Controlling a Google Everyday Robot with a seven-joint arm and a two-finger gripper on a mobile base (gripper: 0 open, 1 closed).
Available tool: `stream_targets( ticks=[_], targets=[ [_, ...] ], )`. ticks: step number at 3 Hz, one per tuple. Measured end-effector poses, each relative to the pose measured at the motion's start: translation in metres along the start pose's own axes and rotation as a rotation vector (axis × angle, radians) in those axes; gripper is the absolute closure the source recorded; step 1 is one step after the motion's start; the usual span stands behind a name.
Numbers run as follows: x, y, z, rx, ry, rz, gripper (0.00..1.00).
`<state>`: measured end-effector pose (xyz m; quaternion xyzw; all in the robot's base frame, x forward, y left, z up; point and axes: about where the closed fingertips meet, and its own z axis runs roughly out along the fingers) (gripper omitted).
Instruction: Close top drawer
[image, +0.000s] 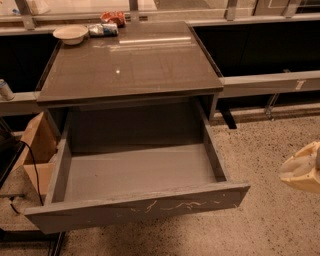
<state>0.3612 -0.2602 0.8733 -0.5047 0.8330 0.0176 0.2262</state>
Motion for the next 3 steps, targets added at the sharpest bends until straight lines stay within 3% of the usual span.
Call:
stream_targets(
  ticks=[2,3],
  targets=[
    [-0.005,0.008,0.007,0.0,-0.034,-0.007,1.0],
    [0.015,0.034,0.028,0.066,-0.085,-0.028,1.0]
  ],
)
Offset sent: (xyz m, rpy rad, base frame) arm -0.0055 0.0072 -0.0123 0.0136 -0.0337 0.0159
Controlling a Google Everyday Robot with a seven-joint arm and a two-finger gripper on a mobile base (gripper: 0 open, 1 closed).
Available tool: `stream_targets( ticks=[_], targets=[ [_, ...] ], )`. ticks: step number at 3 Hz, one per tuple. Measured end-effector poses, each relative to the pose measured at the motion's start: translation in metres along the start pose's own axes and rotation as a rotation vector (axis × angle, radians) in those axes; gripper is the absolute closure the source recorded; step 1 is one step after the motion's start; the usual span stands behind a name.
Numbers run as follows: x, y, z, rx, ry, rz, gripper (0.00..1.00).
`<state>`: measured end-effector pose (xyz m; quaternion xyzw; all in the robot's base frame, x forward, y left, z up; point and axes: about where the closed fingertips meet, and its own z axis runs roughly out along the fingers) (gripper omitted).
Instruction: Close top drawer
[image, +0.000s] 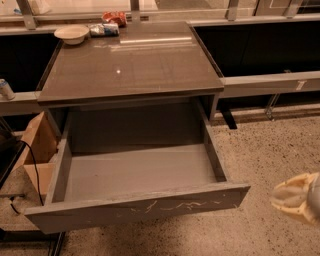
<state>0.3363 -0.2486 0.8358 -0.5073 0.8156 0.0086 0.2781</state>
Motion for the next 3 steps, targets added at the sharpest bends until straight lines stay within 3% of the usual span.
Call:
stream_targets(
  ticks=[2,3],
  targets=[
    [0.042,0.017,0.068,0.114,-0.072,-0.092,1.0],
    [0.042,0.01,0.069,0.152,-0.069,-0.169,1.0]
  ],
)
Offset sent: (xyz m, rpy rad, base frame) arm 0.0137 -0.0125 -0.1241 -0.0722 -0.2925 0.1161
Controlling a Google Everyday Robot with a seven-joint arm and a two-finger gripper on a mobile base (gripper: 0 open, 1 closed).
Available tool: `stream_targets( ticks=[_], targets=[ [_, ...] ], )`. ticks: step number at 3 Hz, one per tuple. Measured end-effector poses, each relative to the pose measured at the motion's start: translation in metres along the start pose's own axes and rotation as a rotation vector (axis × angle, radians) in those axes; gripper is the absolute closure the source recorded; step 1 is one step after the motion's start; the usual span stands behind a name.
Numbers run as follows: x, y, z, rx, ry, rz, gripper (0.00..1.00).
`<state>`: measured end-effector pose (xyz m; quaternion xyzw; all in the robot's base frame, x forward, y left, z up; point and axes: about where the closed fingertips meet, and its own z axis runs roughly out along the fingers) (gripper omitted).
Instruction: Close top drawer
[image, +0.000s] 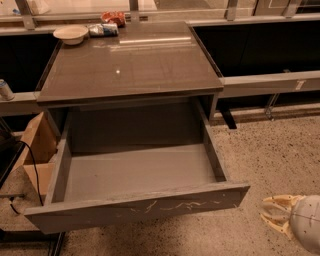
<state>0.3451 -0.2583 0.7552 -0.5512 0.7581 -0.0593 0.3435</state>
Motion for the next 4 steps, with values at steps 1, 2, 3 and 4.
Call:
stream_targets(
  ticks=[1,2,3,4],
  targets=[
    [0.0,0.011,0.005,0.005,-0.016,-0.027,1.0],
    [-0.001,0.026,0.018,0.036,-0.028,-0.095,1.0],
    [0.0,0.037,0.033,0.064,-0.038,-0.177,1.0],
    [-0.004,0.045,0.049,0.091,-0.064,-0.289,1.0]
  ],
)
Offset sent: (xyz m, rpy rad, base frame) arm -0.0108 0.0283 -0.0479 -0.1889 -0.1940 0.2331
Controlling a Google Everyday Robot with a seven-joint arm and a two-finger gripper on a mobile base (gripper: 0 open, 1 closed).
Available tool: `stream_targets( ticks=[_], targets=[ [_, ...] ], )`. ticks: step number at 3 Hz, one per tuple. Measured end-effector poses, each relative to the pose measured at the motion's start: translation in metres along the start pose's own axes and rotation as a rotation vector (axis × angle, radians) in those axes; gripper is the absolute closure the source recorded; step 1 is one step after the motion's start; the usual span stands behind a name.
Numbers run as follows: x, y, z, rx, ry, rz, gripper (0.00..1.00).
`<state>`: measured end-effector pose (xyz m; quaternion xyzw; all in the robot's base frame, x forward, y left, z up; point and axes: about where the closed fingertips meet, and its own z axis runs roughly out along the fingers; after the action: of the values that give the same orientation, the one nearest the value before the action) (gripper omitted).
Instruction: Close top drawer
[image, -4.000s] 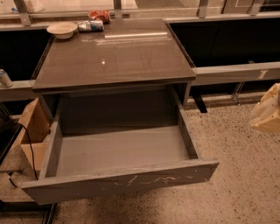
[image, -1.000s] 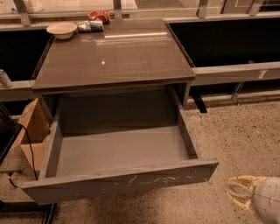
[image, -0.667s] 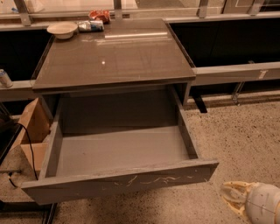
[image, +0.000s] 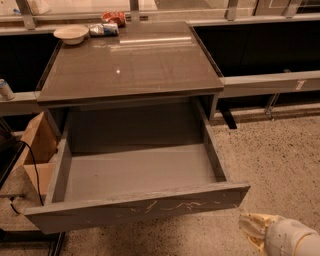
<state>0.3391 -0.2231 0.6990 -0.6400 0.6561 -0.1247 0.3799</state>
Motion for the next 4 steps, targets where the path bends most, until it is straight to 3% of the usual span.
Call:
stream_targets(
  ticks=[1,2,4],
  targets=[
    [-0.008,0.005,0.016,0.014,-0.036,-0.107,1.0],
    [-0.016,0.006,0.033,0.025,-0.077,-0.172,1.0],
    [-0.029,-0.001,0.067,0.027,-0.131,-0.218,1.0]
  ],
)
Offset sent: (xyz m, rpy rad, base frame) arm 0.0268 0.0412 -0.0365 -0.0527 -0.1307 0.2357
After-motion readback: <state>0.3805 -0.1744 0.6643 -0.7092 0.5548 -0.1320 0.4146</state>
